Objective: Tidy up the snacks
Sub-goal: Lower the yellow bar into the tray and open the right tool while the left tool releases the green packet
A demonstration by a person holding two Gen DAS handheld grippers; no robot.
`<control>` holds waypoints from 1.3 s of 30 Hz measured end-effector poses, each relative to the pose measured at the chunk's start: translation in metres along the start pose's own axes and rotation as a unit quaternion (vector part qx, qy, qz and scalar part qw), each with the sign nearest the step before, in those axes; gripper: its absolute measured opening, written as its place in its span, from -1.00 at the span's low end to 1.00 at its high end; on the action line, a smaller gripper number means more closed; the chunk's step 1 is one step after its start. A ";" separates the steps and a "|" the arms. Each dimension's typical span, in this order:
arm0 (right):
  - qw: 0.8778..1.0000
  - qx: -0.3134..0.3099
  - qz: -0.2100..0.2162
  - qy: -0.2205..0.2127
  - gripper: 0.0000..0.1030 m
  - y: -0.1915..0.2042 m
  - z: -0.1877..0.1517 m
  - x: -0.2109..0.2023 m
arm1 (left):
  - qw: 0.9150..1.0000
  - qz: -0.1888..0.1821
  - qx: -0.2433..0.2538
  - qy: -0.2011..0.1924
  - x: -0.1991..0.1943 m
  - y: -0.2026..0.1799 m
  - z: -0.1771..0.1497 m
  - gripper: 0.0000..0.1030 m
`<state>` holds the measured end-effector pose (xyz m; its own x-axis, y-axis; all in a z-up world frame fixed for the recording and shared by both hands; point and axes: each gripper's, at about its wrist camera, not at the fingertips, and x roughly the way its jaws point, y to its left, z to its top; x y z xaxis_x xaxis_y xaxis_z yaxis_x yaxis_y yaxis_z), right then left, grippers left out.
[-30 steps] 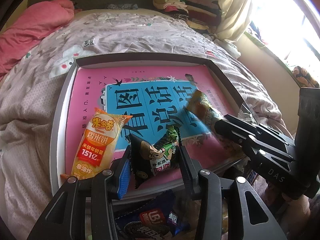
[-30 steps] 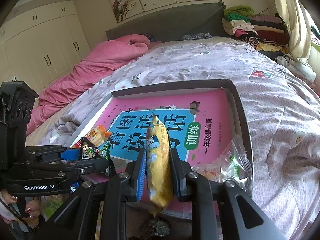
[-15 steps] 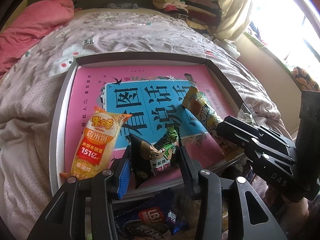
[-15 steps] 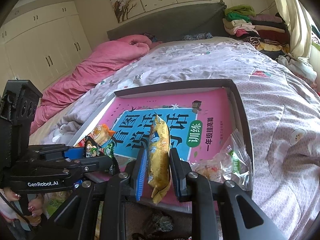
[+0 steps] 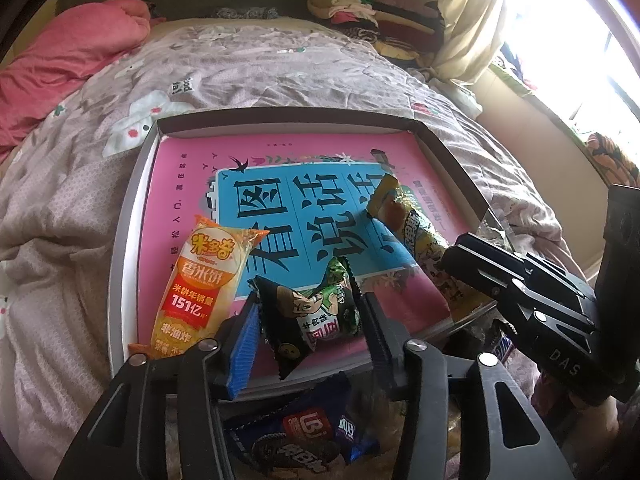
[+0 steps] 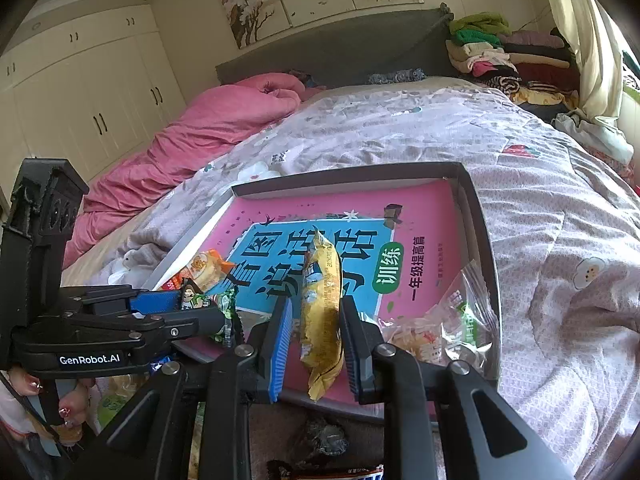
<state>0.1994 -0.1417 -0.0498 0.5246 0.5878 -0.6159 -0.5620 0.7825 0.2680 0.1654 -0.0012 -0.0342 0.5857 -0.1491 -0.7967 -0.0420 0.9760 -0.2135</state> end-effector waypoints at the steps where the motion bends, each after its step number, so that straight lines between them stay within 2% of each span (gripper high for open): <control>1: 1.000 0.000 0.000 -0.002 -0.53 0.000 0.000 -0.001 | 1.000 -0.001 0.001 0.000 -0.001 0.000 0.000 0.02; 8: 1.000 -0.003 0.002 -0.009 -0.47 0.001 0.000 -0.006 | 1.000 -0.003 -0.004 -0.005 -0.007 0.002 0.000 0.12; 18: 1.000 -0.005 0.002 -0.017 -0.41 0.000 0.000 -0.013 | 1.000 -0.002 -0.007 -0.017 -0.021 0.009 0.001 0.15; 25: 1.000 -0.013 0.003 -0.026 -0.30 0.003 0.000 -0.019 | 1.000 0.007 -0.006 -0.028 -0.034 0.015 0.001 0.17; 27: 0.999 -0.014 0.004 -0.030 -0.21 0.003 0.001 -0.021 | 0.999 0.010 -0.005 -0.032 -0.038 0.018 0.002 0.25; 28: 0.999 -0.015 0.005 -0.033 -0.19 0.003 0.001 -0.023 | 0.999 0.011 -0.006 -0.034 -0.041 0.019 0.002 0.46; 29: 0.999 -0.016 0.004 -0.035 -0.16 0.003 0.001 -0.023 | 0.999 0.012 -0.006 -0.038 -0.044 0.020 0.001 0.48; 39: 0.998 -0.013 0.005 -0.056 0.04 0.004 0.004 -0.036 | 0.998 0.023 -0.011 -0.056 -0.064 0.027 0.000 0.49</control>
<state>0.1810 -0.1591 -0.0242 0.5860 0.6163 -0.5261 -0.5839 0.7713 0.2533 0.1272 0.0344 0.0108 0.6689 -0.0836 -0.7386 -0.0884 0.9777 -0.1907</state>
